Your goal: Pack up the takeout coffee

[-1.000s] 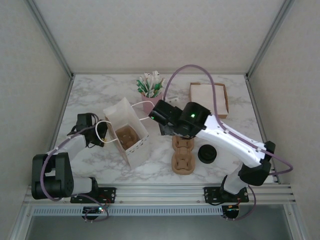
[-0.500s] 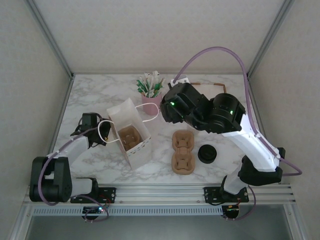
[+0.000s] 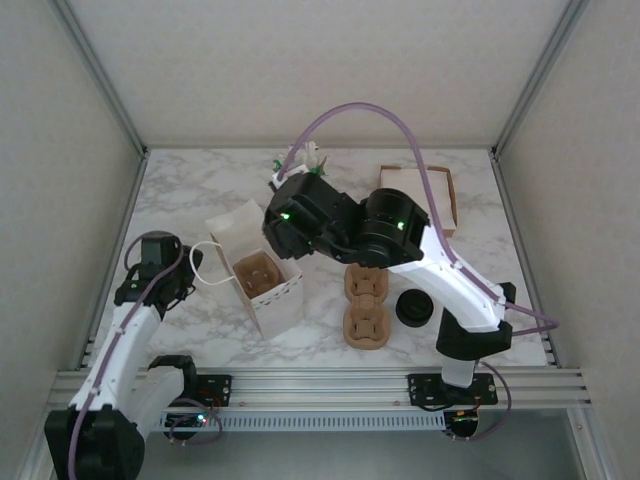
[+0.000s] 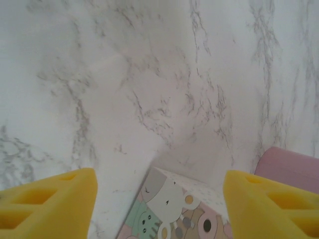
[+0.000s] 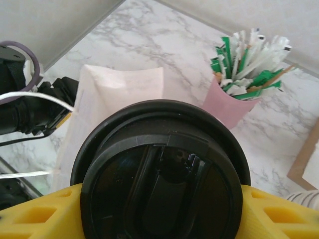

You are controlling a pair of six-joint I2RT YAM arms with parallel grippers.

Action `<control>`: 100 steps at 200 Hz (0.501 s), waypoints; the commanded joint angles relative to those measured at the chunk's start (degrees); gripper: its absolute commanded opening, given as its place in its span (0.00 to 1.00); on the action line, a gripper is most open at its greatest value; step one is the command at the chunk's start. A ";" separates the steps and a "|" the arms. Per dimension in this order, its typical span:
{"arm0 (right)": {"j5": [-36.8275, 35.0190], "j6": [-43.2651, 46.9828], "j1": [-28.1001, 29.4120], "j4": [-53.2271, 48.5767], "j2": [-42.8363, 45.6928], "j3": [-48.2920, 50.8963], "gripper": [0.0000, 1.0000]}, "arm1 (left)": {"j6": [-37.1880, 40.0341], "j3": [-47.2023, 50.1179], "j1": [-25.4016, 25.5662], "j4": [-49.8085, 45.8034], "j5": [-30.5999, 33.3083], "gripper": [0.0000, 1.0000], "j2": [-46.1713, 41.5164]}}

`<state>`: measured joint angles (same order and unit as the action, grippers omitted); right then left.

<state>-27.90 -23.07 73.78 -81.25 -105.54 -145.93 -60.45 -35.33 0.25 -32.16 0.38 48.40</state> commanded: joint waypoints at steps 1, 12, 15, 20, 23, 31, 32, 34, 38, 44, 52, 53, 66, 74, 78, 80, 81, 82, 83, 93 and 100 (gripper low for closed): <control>1.08 1.66 1.62 1.51 -0.47 -2.55 0.62 | -0.44 2.22 -0.49 -6.27 1.04 0.61 -4.58; 1.01 1.90 2.05 1.71 -0.63 -2.52 0.62 | -0.88 3.22 -0.50 -7.05 -0.79 0.57 -6.43; 1.05 1.96 2.04 1.79 -0.69 -2.56 0.62 | -0.91 3.51 -0.47 -7.05 -1.44 0.55 -6.86; 1.19 1.85 2.11 1.93 -0.74 -2.59 0.62 | -0.90 4.05 -0.47 -7.04 -2.63 0.53 -7.54; 1.36 1.76 2.13 1.97 -0.80 -2.53 0.63 | -0.84 4.43 -0.48 -6.93 -3.39 0.52 -7.92; 1.90 1.74 2.21 2.15 -1.13 -2.56 0.62 | -0.61 5.25 -0.38 -7.04 -5.20 0.50 -8.71; 1.93 1.73 2.23 2.19 -1.10 -2.59 0.62 | -0.58 5.30 -0.36 -7.04 -5.47 0.50 -8.82; 2.05 1.78 2.27 2.23 -1.19 -2.58 0.62 | -0.45 5.46 -0.34 -7.10 -5.90 0.49 -9.06; 2.25 1.81 2.37 2.32 -1.25 -2.52 0.62 | -0.25 5.76 -0.30 -7.15 -6.74 0.48 -9.37; 2.40 1.90 2.42 2.41 -1.42 -2.61 0.62 | 0.28 6.19 -0.14 -6.79 -8.05 0.46 -9.74; 2.65 1.97 2.52 2.50 -1.72 -2.67 0.62 | 1.11 6.75 0.43 -5.98 -9.97 0.46 -9.98; 2.71 2.01 2.47 2.50 -1.79 -2.68 0.62 | 1.20 6.80 0.48 -5.93 -10.18 0.46 -9.99; 3.26 1.91 2.56 2.60 -2.35 -2.66 0.62 | 1.94 7.37 1.96 -5.27 -12.50 0.43 -9.43; 3.61 1.93 2.49 2.49 -2.78 -2.70 0.62 | 2.34 7.38 3.71 -5.03 -13.43 0.42 -8.68; 3.79 1.90 2.55 2.38 -3.02 -2.65 0.62 | 2.35 7.32 4.55 -5.24 -13.62 0.41 -8.32; 3.85 1.89 2.54 2.34 -3.17 -2.62 0.63 | 2.35 7.30 4.84 -5.44 -13.58 0.41 -8.02; 3.89 1.89 2.56 2.33 -3.31 -2.65 0.62 | 2.35 7.25 5.02 -5.54 -13.57 0.41 -7.91; 3.89 1.89 2.56 2.33 -3.31 -2.65 0.62 | 2.35 7.23 5.33 -5.58 -13.53 0.41 -7.85; 3.90 1.89 2.49 2.28 -3.38 -2.63 0.62 | 2.35 7.13 5.61 -5.70 -13.50 0.41 -7.82; 4.06 1.78 2.43 2.08 -4.00 -2.62 0.63 | 1.99 6.82 7.65 -7.22 -12.44 0.40 -6.95; 4.08 1.77 2.51 1.85 -4.48 -2.67 0.63 | 1.25 7.14 8.96 -7.77 -12.29 0.39 -6.79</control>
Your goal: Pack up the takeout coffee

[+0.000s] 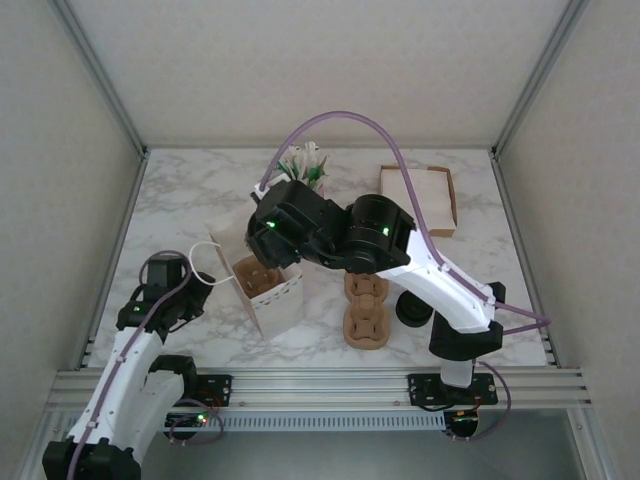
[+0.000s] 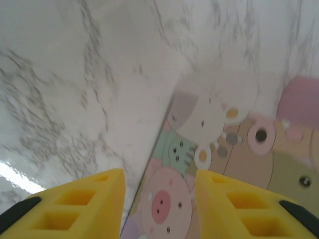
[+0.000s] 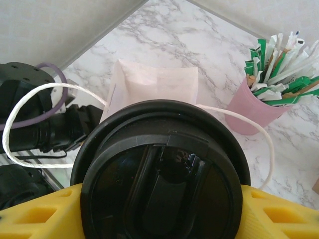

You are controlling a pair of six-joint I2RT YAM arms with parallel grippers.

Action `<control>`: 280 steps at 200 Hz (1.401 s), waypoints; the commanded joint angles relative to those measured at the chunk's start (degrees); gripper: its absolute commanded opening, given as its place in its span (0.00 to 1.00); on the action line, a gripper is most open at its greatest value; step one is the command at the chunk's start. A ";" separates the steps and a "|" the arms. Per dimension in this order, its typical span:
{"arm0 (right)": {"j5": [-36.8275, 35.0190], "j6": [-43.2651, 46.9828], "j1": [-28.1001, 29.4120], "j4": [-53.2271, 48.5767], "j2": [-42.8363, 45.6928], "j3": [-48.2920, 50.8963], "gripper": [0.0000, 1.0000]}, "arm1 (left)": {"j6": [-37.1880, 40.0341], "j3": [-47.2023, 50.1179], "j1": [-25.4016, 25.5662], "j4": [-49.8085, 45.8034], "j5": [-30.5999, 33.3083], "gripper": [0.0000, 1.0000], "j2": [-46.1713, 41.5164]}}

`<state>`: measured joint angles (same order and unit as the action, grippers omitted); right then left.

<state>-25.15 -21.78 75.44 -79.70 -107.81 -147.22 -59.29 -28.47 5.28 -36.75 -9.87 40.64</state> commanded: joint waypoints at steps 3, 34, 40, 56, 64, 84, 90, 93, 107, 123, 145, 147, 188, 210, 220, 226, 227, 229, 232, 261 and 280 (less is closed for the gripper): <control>1.28 0.44 0.83 0.19 -2.37 -1.38 0.63 | -0.25 0.64 4.44 -3.12 -2.27 0.38 0.82; 1.33 0.58 0.83 -0.58 -4.13 -2.03 0.63 | -7.76 5.41 12.05 -0.69 -1.70 0.37 -1.64; 1.18 0.75 0.79 -0.63 -4.40 -2.19 0.63 | -9.67 6.44 14.27 0.13 -1.05 0.36 -2.00; 0.12 1.23 0.72 -1.35 -5.24 -2.80 0.63 | -13.92 8.85 20.40 4.53 0.53 0.37 -1.66; -0.28 1.37 0.66 -1.75 -5.62 -3.13 0.63 | -15.80 9.51 23.44 6.92 1.80 0.37 -0.60; -0.78 1.66 0.32 -2.82 -6.10 -3.52 0.63 | -17.95 8.77 29.76 11.04 3.75 0.38 4.63; -0.89 1.82 0.23 -3.15 -6.18 -3.52 0.63 | -18.63 8.40 31.04 12.37 4.26 0.38 6.01; -0.97 1.78 0.11 -3.45 -6.23 -3.52 0.63 | -19.05 8.35 31.69 13.13 4.59 0.38 6.77; -0.96 1.97 -0.25 -4.17 -6.27 -3.54 0.63 | -20.60 8.30 34.64 18.21 5.58 0.40 9.55; -0.96 2.27 -0.71 -5.02 -6.27 -3.35 0.63 | -21.82 8.18 36.89 23.37 6.51 0.40 12.79; -0.95 3.12 -1.21 -5.86 -6.06 -2.83 0.63 | -22.93 7.42 39.01 28.33 6.66 0.41 17.84; -1.18 3.25 -1.23 -5.89 -6.02 -2.68 0.63 | -23.25 7.41 39.54 28.74 6.60 0.41 18.21; -1.28 2.84 -2.17 -6.86 -4.95 -0.50 0.63 | -23.68 4.91 42.59 30.71 9.23 0.40 21.82; -1.65 2.27 -2.89 -6.38 -3.15 2.72 0.63 | -23.58 5.95 42.54 29.11 11.41 0.42 18.17; -1.49 2.15 -3.30 -5.92 -2.14 4.49 0.63 | -22.49 5.41 42.53 25.88 13.23 0.44 15.78; -1.36 2.16 -3.58 -5.53 -1.66 5.38 0.63 | -21.40 4.73 42.52 23.52 14.30 0.45 14.41; -1.29 2.13 -3.61 -5.50 -1.55 5.50 0.63 | -21.27 4.60 42.53 23.06 14.50 0.45 14.17; -1.17 2.23 -3.76 -5.43 -1.36 5.66 0.63 | -20.84 4.29 42.53 22.19 14.92 0.45 13.80; -0.99 2.31 -3.91 -5.30 -1.16 6.09 0.63 | -20.23 3.73 42.49 20.61 15.63 0.46 13.00; 0.87 5.71 -5.18 -3.94 0.56 8.50 0.62 | -14.04 -2.40 42.38 7.06 21.48 0.52 8.97; 2.75 9.53 -6.30 -2.84 1.83 10.96 0.62 | -10.34 -6.42 42.36 0.54 24.01 0.54 8.15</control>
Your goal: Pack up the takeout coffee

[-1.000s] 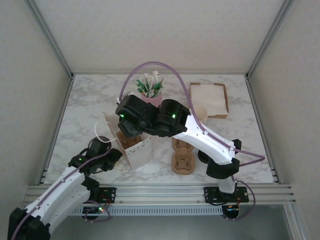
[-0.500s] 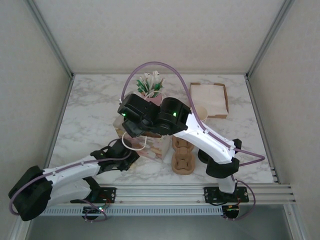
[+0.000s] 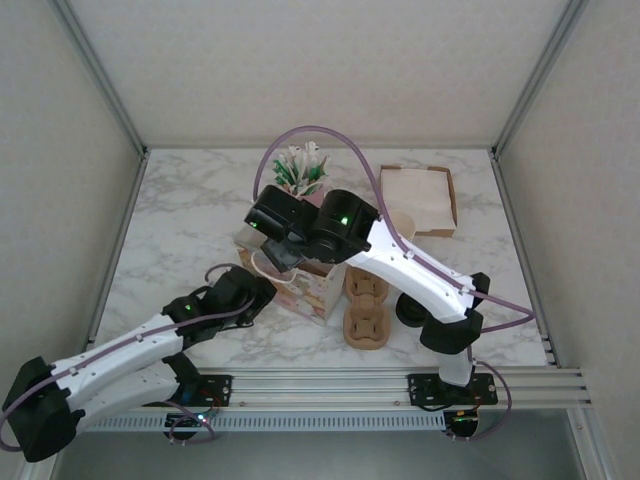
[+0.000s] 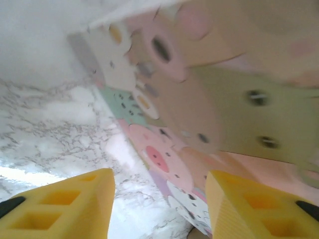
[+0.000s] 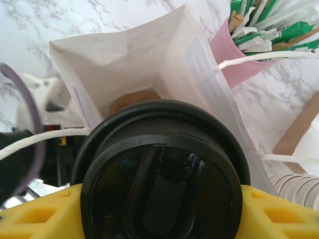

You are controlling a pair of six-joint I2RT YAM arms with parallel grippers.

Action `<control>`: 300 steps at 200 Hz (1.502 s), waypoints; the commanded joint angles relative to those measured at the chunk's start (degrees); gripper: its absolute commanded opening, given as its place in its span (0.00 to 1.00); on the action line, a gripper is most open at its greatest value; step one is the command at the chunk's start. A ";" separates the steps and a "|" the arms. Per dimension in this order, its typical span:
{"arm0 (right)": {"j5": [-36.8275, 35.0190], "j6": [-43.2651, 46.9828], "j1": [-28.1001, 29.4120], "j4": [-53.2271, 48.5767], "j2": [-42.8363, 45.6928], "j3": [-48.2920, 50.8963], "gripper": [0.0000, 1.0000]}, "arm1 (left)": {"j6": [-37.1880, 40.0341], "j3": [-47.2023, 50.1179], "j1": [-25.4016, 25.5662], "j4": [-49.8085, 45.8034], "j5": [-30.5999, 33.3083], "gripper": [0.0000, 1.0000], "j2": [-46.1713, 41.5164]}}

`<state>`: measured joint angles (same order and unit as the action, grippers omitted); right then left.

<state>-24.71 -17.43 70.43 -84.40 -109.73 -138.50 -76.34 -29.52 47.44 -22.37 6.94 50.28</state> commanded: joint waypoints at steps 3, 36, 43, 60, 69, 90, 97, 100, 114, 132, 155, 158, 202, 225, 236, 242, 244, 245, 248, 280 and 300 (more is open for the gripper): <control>2.52 5.78 -1.48 2.01 3.95 2.58 0.62 | 7.29 -5.90 0.17 -14.55 7.42 0.54 -1.53; 5.90 13.14 -4.90 5.35 6.60 7.28 0.62 | 13.67 -11.53 0.12 -24.27 13.82 0.56 -4.06; 7.53 14.82 -5.54 6.62 7.27 8.45 0.62 | 14.90 -12.73 0.23 -25.96 15.35 0.56 -5.10; 10.82 18.44 -6.65 8.61 8.07 10.71 0.62 | 17.55 -14.85 -0.28 -28.71 18.05 0.60 -7.92; 12.49 20.29 -6.92 9.10 8.20 11.40 0.62 | 19.12 -15.99 -1.00 -29.85 18.87 0.62 -9.01; 15.16 24.29 -7.45 11.04 8.50 13.65 0.61 | 23.13 -19.41 -4.18 -31.77 19.17 0.63 -10.11; 15.51 25.18 -7.60 11.60 8.57 14.13 0.59 | 24.31 -20.90 -5.72 -32.40 18.82 0.63 -9.97; 15.70 25.55 -7.67 11.84 8.45 14.32 0.59 | 24.70 -21.53 -6.49 -32.55 18.47 0.63 -9.88; 17.38 27.16 -8.21 12.44 7.90 14.66 0.58 | 28.03 -24.67 -10.75 -33.18 16.23 0.65 -9.26; 19.24 28.85 -8.82 12.28 6.72 14.27 0.58 | 31.96 -29.18 -17.08 -33.26 10.88 0.65 -8.07; 22.31 30.38 -10.02 11.04 4.52 12.34 0.58 | 37.64 -35.86 -24.14 -33.36 3.25 0.70 -5.25; 22.53 30.42 -10.20 10.95 4.31 12.15 0.58 | 38.35 -36.75 -24.94 -33.51 2.20 0.71 -4.67; 25.18 31.87 -12.44 10.64 1.50 9.51 0.57 | 46.52 -45.55 -32.82 -31.51 -19.64 0.72 5.31; 23.05 32.71 -12.56 9.08 -0.66 7.86 0.58 | 49.61 -47.60 -35.09 -30.47 -30.47 0.71 10.85; 22.00 32.98 -12.60 9.08 -1.24 8.22 0.58 | 51.55 -48.20 -35.31 -30.10 -33.67 0.69 12.96; 21.96 33.01 -12.75 9.08 -1.68 8.33 0.58 | 52.52 -48.62 -35.30 -30.10 -34.26 0.70 13.89; 21.98 32.99 -12.77 9.06 -1.77 8.33 0.58 | 52.80 -48.79 -35.31 -30.17 -34.34 0.70 14.14; 21.98 32.99 -12.77 9.06 -1.77 8.33 0.58 | 52.92 -48.88 -35.35 -30.18 -34.44 0.70 14.32; 22.15 32.94 -12.88 9.08 -1.93 8.26 0.58 | 53.29 -49.14 -35.32 -30.31 -34.52 0.70 14.68; 23.03 32.33 -13.59 9.26 -2.99 7.72 0.57 | 57.28 -50.19 -35.30 -30.36 -35.42 0.69 17.97; 22.98 32.28 -13.90 9.54 -3.13 8.43 0.57 | 59.02 -49.97 -35.31 -30.69 -35.95 0.69 19.32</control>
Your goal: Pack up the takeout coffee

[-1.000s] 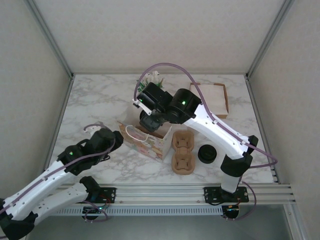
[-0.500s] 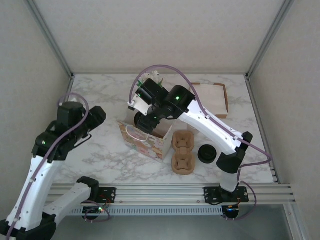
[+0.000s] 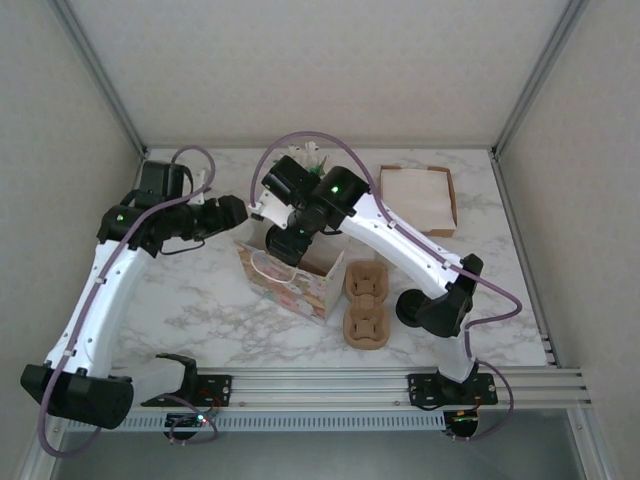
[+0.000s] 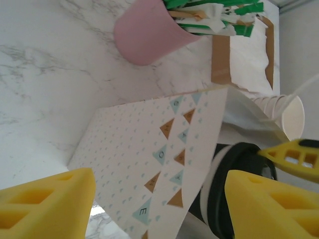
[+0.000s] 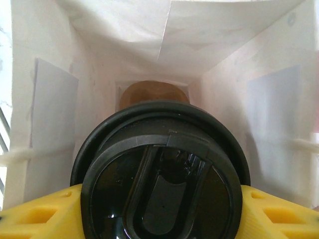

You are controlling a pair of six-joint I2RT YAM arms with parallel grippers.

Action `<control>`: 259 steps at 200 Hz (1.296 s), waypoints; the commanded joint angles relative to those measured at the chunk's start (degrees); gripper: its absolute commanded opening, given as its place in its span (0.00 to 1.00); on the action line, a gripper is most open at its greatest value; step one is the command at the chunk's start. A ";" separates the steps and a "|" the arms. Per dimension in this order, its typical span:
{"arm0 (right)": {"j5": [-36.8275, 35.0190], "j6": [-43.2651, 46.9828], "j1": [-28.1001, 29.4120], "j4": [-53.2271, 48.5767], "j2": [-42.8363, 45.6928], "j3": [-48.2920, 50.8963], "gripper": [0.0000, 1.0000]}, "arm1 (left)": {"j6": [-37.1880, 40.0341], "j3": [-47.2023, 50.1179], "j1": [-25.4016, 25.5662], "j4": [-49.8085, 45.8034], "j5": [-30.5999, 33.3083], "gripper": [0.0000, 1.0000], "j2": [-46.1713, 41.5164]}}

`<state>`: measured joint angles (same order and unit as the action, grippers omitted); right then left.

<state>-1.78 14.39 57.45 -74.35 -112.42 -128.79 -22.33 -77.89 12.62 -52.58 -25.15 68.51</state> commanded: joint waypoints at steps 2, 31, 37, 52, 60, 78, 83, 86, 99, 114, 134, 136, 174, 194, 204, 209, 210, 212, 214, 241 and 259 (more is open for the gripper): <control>-0.12 0.42 -1.00 -0.39 -0.39 -1.03 0.57 | 5.08 -1.46 -0.49 -0.37 -4.08 0.69 1.10; -0.68 0.19 -1.20 0.84 0.09 1.62 0.57 | 6.28 -0.17 -0.53 0.78 -5.66 0.69 1.27; -0.68 0.07 -1.33 1.11 0.17 1.96 0.57 | 6.41 -0.08 -0.51 0.89 -6.01 0.69 1.27; -0.56 -0.23 -1.29 1.53 0.33 2.13 0.57 | 6.63 0.01 -0.47 1.03 -6.99 0.69 1.45; -0.42 -0.33 -1.30 1.79 0.43 2.13 0.57 | 6.76 0.28 -0.48 1.24 -7.78 0.69 1.37; 0.44 -0.60 -1.50 2.16 0.54 1.59 0.57 | 7.20 0.97 -0.49 1.69 -8.47 0.71 1.19; 0.72 -0.57 -1.48 2.23 0.56 1.31 0.57 | 7.34 1.11 -0.51 1.52 -8.15 0.71 1.19; 0.90 -0.65 -1.47 2.27 0.61 1.20 0.57 | 7.46 1.20 -0.50 1.45 -8.05 0.71 1.25; 0.76 -0.77 -1.49 2.62 0.62 1.17 0.57 | 7.65 1.51 -0.50 1.12 -7.00 0.71 1.41; -0.54 -0.86 -1.47 2.88 0.39 1.90 0.57 | 7.75 1.86 -0.52 1.14 -6.87 0.70 1.53; -0.55 -0.97 -1.49 2.60 -0.12 3.06 0.56 | 7.91 2.46 -0.47 1.16 -6.76 0.70 1.46; -0.49 -1.04 -1.52 2.62 -0.16 3.16 0.56 | 7.91 2.52 -0.49 1.12 -6.76 0.70 1.45; 0.60 -1.78 -1.17 4.32 0.78 5.73 0.55 | 7.65 3.42 -0.57 1.89 -7.90 0.71 0.93; -0.32 -1.74 -0.95 4.91 0.89 7.24 0.55 | 7.40 3.70 -0.49 1.97 -7.99 0.71 1.15; -0.65 -1.69 -0.99 4.91 0.81 7.69 0.55 | 7.41 3.79 -0.51 2.11 -8.13 0.71 1.27; -0.72 -1.71 -0.90 4.89 0.63 7.88 0.55 | 7.47 3.88 -0.48 2.06 -8.06 0.70 1.36; -0.72 -1.71 -0.90 4.89 0.63 7.88 0.55 | 7.47 3.88 -0.49 2.05 -8.02 0.70 1.36; -0.88 -1.69 -0.90 4.81 0.58 7.93 0.55 | 7.47 3.95 -0.54 2.04 -8.02 0.70 1.38; -0.91 -1.69 -0.92 4.82 0.56 7.98 0.55 | 7.47 3.97 -0.48 2.04 -7.86 0.69 1.37; -1.12 -2.00 -0.86 5.36 0.53 8.52 0.54 | 7.33 3.97 -0.49 1.79 -6.52 0.63 1.45; -1.31 -2.08 -0.94 6.19 0.96 9.92 0.54 | 7.12 4.05 -0.49 1.20 -4.37 0.60 1.32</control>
<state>-1.89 12.84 56.40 -69.36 -112.49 -120.86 -16.03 -74.74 12.64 -51.11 -31.20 69.87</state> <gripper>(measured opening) 0.652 0.616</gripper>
